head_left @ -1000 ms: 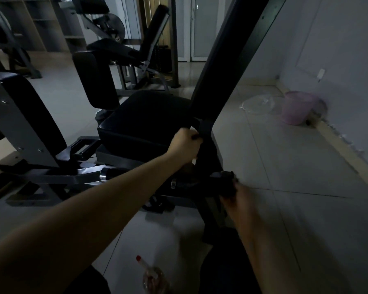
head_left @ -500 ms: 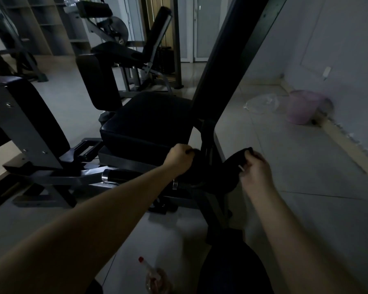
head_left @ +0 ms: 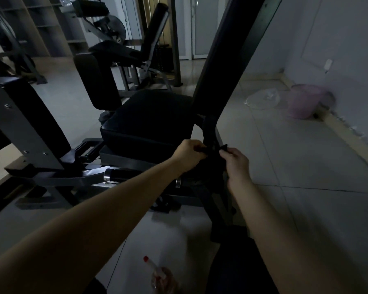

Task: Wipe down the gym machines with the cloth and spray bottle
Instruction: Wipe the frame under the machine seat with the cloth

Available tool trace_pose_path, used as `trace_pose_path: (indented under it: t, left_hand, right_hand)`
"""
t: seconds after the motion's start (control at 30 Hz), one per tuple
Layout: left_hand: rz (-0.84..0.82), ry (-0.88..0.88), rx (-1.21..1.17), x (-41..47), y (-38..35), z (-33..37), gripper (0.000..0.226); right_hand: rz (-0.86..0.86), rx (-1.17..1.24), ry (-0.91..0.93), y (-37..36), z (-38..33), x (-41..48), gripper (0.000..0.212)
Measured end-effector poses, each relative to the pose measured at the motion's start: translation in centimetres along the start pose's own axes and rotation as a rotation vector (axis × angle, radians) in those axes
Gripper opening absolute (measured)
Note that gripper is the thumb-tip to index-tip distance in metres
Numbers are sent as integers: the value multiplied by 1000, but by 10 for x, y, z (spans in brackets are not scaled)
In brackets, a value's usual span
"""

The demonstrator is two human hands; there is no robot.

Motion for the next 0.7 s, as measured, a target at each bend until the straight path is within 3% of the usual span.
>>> trace_pose_path:
  t: [0.07,0.17,0.27,0.4,0.7]
  left_hand:
    - [-129,-7,53,-6,-7,-1,9]
    - [-253,6,101,-11,-4,-4,15]
    - [-130,-65,300,-20,16,-17,20]
    - [169,-317,671,-44,52,-52,15]
    - [344,-414,668,-58,50,-105,22]
  right_hand:
    - [-35,-106,-8,-8,5,-5,6]
    - [-87,-340,2,-16,15,-11,30]
    - [-78,-610,134,-25,25,-12,53]
    - [-21,-870,346,-31,35,-12,29]
    - [249,-404,121,-40,65,-48,37]
Point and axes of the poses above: each hand's wrist, its own x-axis towards the middle knuckle, its own y-axis out of the back of the hand, z = x × y, the point moved 3 cm from there along x, towards the middle knuckle, and after that the axes turned 2 degrees about -z, right-handed, at the moved point
